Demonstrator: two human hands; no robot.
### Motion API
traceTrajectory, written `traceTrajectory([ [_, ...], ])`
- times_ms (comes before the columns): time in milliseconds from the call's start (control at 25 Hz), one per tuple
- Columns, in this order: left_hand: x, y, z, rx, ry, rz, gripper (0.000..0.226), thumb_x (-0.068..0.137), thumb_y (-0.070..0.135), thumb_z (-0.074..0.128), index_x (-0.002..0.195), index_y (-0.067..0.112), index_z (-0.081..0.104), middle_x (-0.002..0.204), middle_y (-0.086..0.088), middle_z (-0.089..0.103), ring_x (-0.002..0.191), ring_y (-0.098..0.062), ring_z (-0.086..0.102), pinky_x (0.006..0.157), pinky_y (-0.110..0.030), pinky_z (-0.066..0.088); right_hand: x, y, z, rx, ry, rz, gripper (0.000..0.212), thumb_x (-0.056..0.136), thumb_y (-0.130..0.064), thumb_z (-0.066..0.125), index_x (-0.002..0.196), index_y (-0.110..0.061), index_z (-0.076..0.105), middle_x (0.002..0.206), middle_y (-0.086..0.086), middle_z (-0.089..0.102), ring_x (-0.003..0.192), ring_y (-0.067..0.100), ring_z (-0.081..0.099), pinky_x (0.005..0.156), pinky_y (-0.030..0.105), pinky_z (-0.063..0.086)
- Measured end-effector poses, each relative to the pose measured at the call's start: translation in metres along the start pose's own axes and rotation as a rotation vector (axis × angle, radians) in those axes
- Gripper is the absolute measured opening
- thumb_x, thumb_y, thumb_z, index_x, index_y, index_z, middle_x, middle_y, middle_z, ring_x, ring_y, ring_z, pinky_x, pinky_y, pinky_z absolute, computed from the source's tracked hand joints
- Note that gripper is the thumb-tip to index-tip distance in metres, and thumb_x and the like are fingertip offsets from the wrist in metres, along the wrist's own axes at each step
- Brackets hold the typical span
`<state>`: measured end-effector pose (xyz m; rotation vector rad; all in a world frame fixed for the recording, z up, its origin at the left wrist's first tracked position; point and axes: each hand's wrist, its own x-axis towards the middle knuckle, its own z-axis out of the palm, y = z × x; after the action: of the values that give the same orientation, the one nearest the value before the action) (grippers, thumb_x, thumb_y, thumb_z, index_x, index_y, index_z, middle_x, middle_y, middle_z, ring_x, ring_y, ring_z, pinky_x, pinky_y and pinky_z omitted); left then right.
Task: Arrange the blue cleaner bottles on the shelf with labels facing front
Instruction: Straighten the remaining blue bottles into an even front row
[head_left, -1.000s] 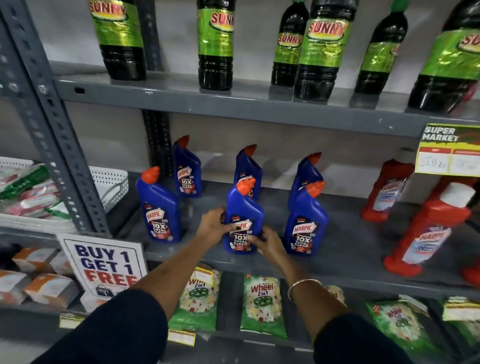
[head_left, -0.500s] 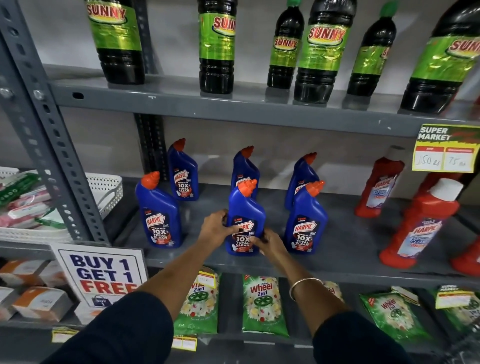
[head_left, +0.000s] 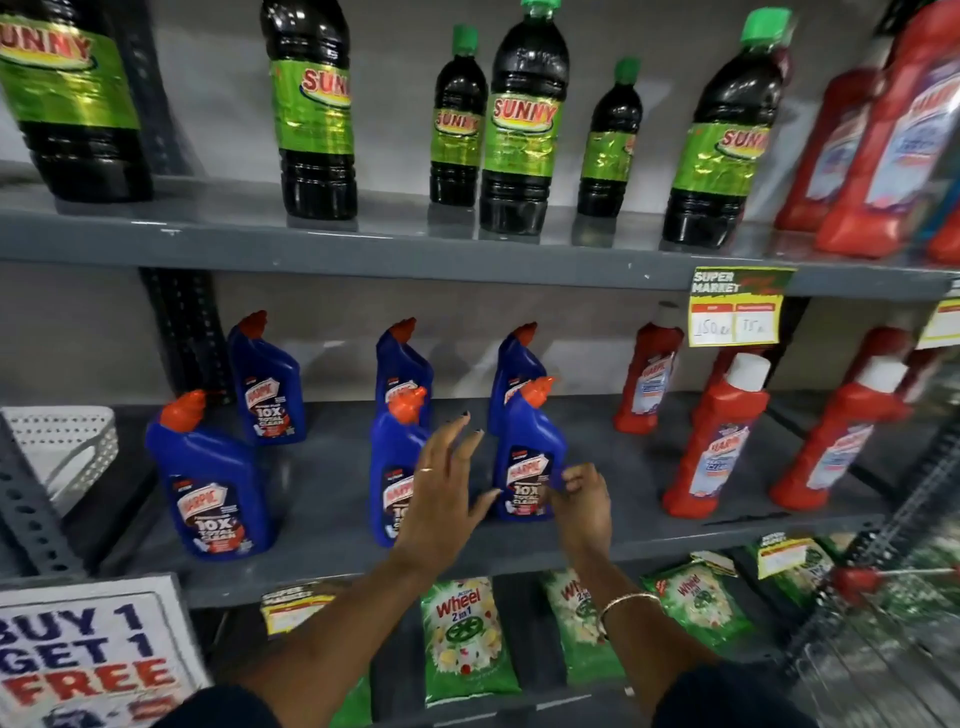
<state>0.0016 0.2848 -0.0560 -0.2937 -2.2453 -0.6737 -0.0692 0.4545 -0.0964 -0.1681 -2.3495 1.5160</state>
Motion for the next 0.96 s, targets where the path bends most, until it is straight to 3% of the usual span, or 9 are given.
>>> traceTrajectory([
  [160,0.036,0.016,0.046,-0.413,-0.187,-0.515,0.064,0.080,0.016,0.064,0.134,0.004,0.033,0.143,-0.016,0.039,0.132,-0.029,0.039,0.109,-0.046,0.036,0.036,0.017,-0.014,0.046,-0.291,0.049,0.049,0.060,-0.009,0.082,0.100,-0.008,0.053,0.086,0.001,0.054,0.085,0.022,0.054,0.063,0.018,0.046],
  [240,0.057,0.008,0.059,-0.420,-0.247,-0.677,0.057,0.079,0.016,0.066,0.129,-0.001,0.043,0.135,-0.020,0.050,0.125,-0.032,0.048,0.103,-0.044,0.040,0.048,0.023,-0.011,0.049,-0.438,0.031,0.042,0.061,-0.010,0.082,0.096,-0.008,0.057,0.082,0.001,0.061,0.086,0.025,0.060,0.068,0.024,0.052],
  [360,0.069,0.011,0.068,-0.350,-0.281,-0.678,0.033,0.076,0.017,0.068,0.101,-0.003,0.060,0.101,-0.019,0.068,0.092,-0.026,0.062,0.081,-0.040,0.051,0.064,0.027,-0.014,-0.106,-0.541,-0.115,0.039,0.067,-0.016,0.078,0.100,-0.002,0.062,0.084,0.001,0.060,0.082,0.016,0.057,0.057,0.013,0.039],
  [440,0.068,0.020,0.072,-0.315,-0.257,-0.677,0.029,0.075,0.019,0.070,0.094,-0.001,0.061,0.089,-0.014,0.067,0.081,-0.023,0.061,0.077,-0.039,0.051,0.073,0.029,-0.017,-0.078,-0.572,-0.125,0.034,0.068,-0.016,0.077,0.098,-0.008,0.063,0.084,0.001,0.059,0.082,0.015,0.054,0.058,0.018,0.038],
  [520,0.067,0.029,0.076,-0.266,-0.231,-0.671,0.027,0.074,0.020,0.071,0.090,0.000,0.062,0.083,-0.012,0.065,0.079,-0.027,0.062,0.076,-0.039,0.051,0.079,0.034,-0.023,-0.035,-0.593,-0.107,0.030,0.067,-0.015,0.078,0.093,-0.015,0.061,0.080,0.001,0.060,0.080,0.016,0.055,0.064,0.022,0.042],
  [640,0.066,0.038,0.079,-0.196,-0.234,-0.650,0.030,0.072,0.023,0.072,0.085,-0.002,0.062,0.083,-0.020,0.067,0.081,-0.033,0.064,0.073,-0.040,0.050,0.079,0.039,-0.032,-0.072,-0.594,-0.106,0.032,0.067,-0.017,0.077,0.095,-0.009,0.063,0.070,-0.003,0.058,0.073,0.014,0.054,0.050,0.007,0.039],
  [720,0.065,0.041,0.078,-0.174,-0.252,-0.646,0.030,0.073,0.022,0.071,0.084,-0.005,0.062,0.080,-0.019,0.065,0.078,-0.030,0.062,0.066,-0.032,0.048,0.076,0.039,-0.037,-0.084,-0.579,-0.107,0.036,0.067,-0.018,0.077,0.098,-0.005,0.063,0.067,-0.006,0.057,0.069,0.012,0.054,0.049,0.005,0.038],
  [880,0.065,0.043,0.076,-0.260,-0.272,-0.664,0.031,0.073,0.019,0.072,0.092,-0.003,0.062,0.088,-0.016,0.068,0.084,-0.027,0.063,0.075,-0.034,0.052,0.070,0.039,-0.041,-0.110,-0.556,-0.094,0.042,0.066,-0.021,0.078,0.101,-0.004,0.063,0.081,0.005,0.063,0.078,0.017,0.058,0.072,0.032,0.053],
  [960,0.065,0.045,0.074,-0.253,-0.285,-0.666,0.029,0.074,0.018,0.071,0.092,-0.002,0.062,0.084,-0.009,0.064,0.080,-0.021,0.060,0.071,-0.029,0.047,0.067,0.036,-0.043,-0.131,-0.547,-0.091,0.046,0.066,-0.025,0.078,0.103,-0.003,0.062,0.090,0.012,0.068,0.081,0.015,0.056,0.072,0.027,0.050],
])
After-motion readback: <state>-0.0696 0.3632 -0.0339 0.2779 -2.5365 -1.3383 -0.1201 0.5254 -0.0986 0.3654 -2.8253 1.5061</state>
